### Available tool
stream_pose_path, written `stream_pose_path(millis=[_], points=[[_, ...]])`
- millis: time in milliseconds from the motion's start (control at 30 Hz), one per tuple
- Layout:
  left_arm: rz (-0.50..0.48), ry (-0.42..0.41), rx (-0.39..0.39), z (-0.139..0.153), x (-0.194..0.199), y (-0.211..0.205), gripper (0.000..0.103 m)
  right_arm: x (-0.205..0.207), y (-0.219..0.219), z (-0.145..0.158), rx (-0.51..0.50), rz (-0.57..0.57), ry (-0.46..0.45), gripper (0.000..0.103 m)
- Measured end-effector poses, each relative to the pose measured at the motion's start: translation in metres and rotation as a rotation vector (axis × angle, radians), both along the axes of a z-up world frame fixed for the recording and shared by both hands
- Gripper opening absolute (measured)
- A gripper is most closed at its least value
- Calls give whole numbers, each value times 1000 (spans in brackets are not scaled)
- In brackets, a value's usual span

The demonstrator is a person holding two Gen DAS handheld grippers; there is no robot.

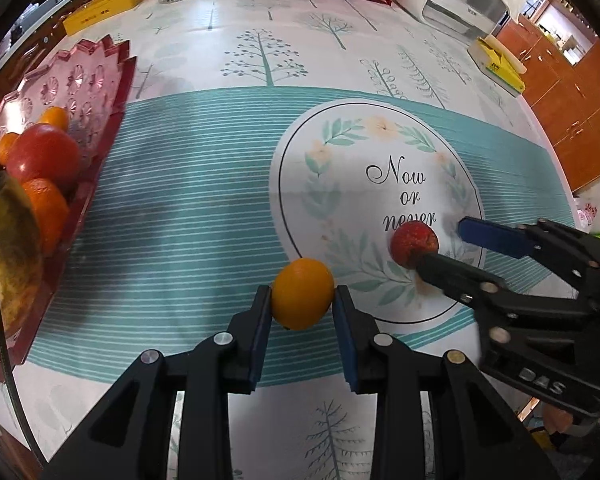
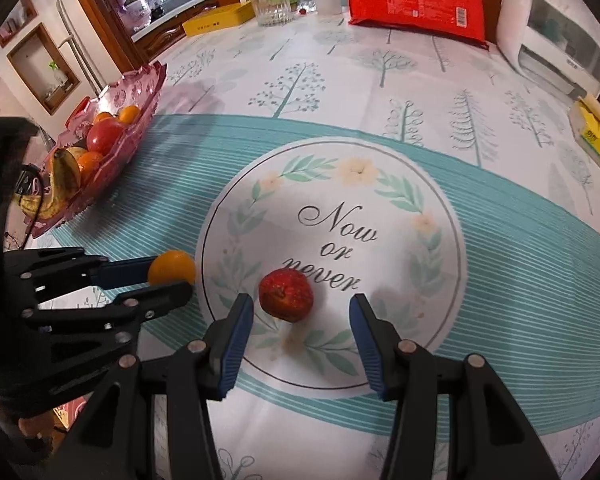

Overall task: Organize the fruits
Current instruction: 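Grasp a small orange with the left gripper while the right gripper grasps the red apple, then carry the small orange into the pink bowl while the right gripper carries the red apple there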

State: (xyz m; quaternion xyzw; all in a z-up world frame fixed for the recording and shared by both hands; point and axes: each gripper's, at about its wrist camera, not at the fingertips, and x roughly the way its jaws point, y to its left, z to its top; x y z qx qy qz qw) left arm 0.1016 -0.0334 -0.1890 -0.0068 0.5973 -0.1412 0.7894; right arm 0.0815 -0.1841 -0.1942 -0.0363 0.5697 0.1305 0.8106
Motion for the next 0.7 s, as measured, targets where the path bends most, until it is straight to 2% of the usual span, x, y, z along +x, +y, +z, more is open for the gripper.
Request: stream_pose_path(millis=[233, 300, 367, 500, 700], points=[[7, -12, -6, 8, -8, 11, 29, 5, 6, -12, 4, -15, 40, 50], [7, -12, -7, 9, -9, 12, 29, 5, 9, -14, 2, -15, 47, 38], [4, -13, -8, 11, -10, 14, 29, 5, 12, -15, -5, -16, 56, 33], [-11, -24, -11, 18, -13, 17, 29, 3, 16, -11, 2, -24, 54, 32], [-41, -48, -10, 39, -17, 26, 29, -3, 33, 12, 7, -18, -1, 32]])
